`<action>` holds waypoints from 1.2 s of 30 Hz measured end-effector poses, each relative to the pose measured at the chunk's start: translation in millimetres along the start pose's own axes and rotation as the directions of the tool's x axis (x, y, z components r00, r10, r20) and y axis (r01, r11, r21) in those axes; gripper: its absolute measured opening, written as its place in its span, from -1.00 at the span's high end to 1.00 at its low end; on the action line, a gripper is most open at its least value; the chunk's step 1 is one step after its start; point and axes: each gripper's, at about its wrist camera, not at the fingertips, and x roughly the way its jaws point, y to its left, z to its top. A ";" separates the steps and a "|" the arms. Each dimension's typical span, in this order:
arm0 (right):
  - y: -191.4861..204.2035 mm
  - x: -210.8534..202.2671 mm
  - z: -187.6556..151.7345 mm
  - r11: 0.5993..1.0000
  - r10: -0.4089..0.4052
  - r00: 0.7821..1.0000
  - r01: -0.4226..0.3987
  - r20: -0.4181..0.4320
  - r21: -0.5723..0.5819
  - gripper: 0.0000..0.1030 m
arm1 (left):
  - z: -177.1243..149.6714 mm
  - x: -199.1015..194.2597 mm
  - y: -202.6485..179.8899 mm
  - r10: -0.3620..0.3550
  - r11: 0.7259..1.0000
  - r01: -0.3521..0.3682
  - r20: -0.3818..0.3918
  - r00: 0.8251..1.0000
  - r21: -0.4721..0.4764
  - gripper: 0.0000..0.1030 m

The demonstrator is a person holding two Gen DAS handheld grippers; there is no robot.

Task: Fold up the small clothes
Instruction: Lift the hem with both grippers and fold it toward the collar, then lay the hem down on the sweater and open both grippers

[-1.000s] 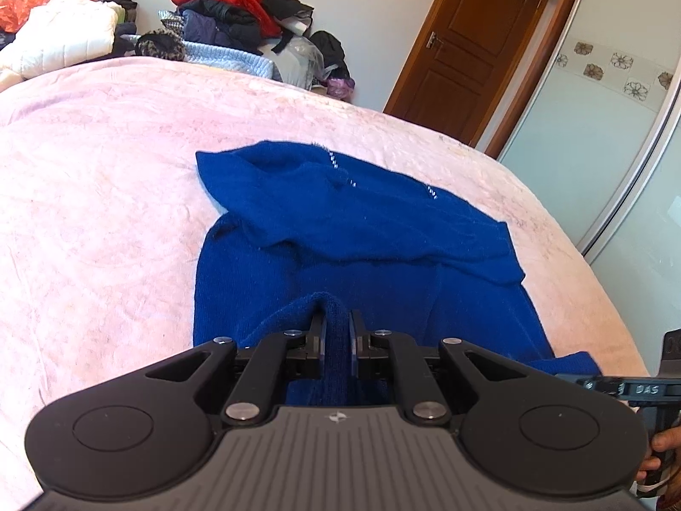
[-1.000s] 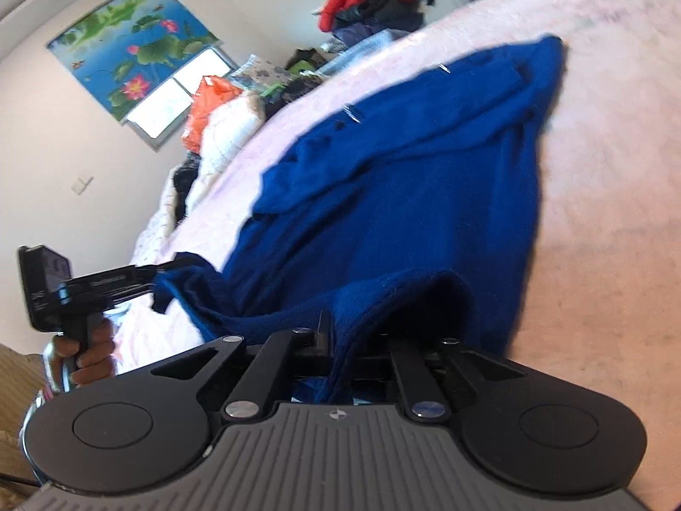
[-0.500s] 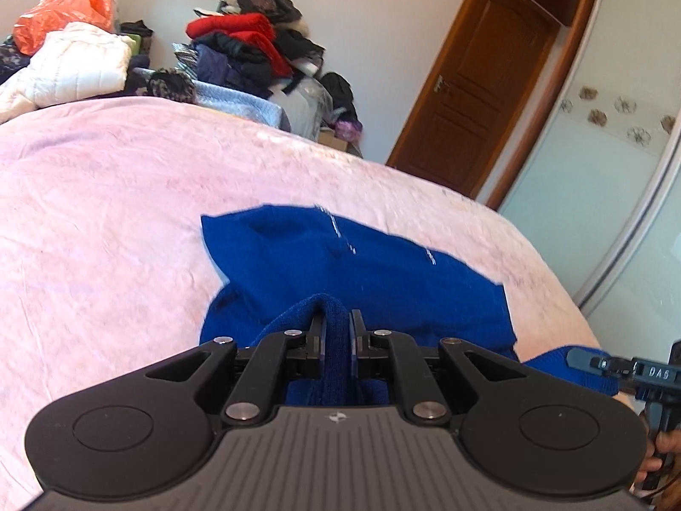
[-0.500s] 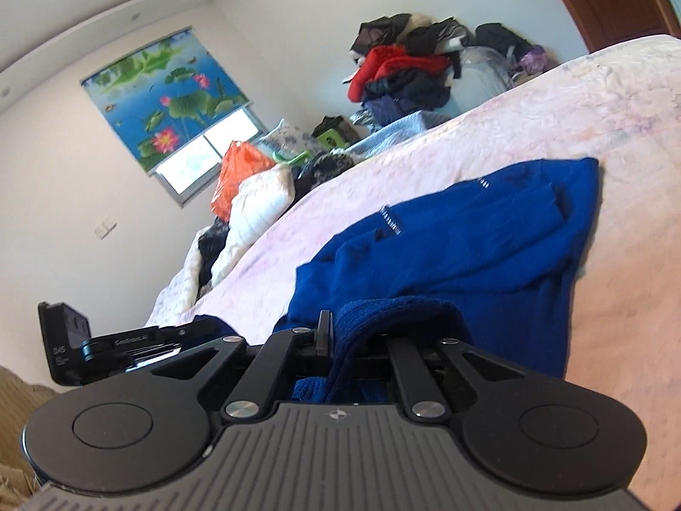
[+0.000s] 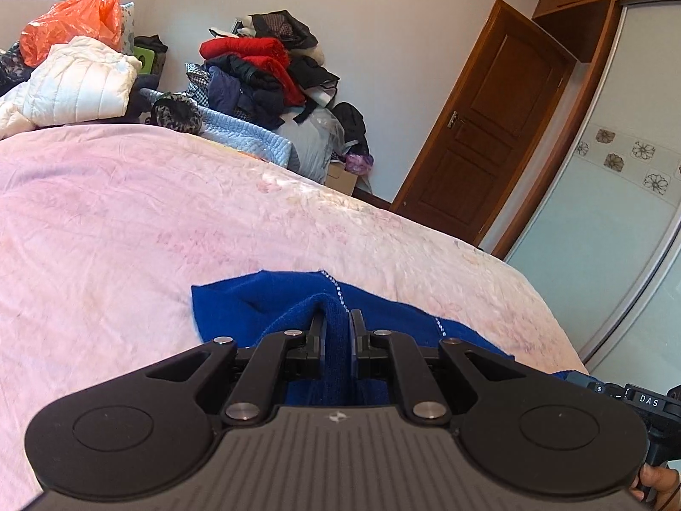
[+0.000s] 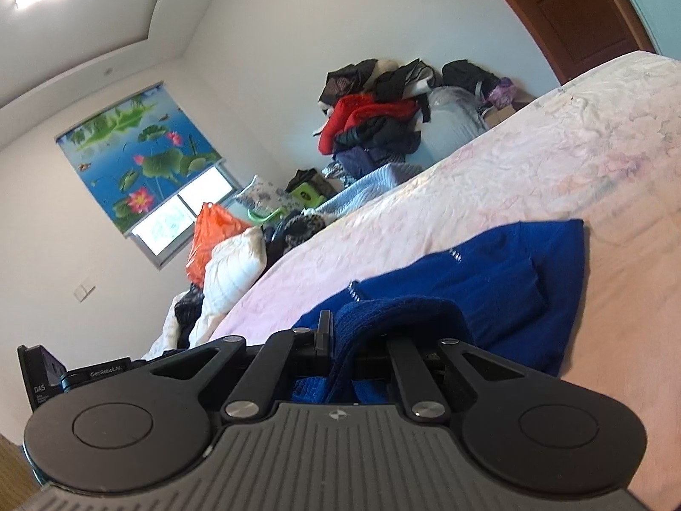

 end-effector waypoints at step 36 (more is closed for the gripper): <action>-124.7 134.7 34.6 0.956 -0.102 0.987 0.132 -0.126 0.261 0.01 | 31.3 193.6 57.8 -0.015 0.964 -0.075 -0.331 0.943 -0.257 0.78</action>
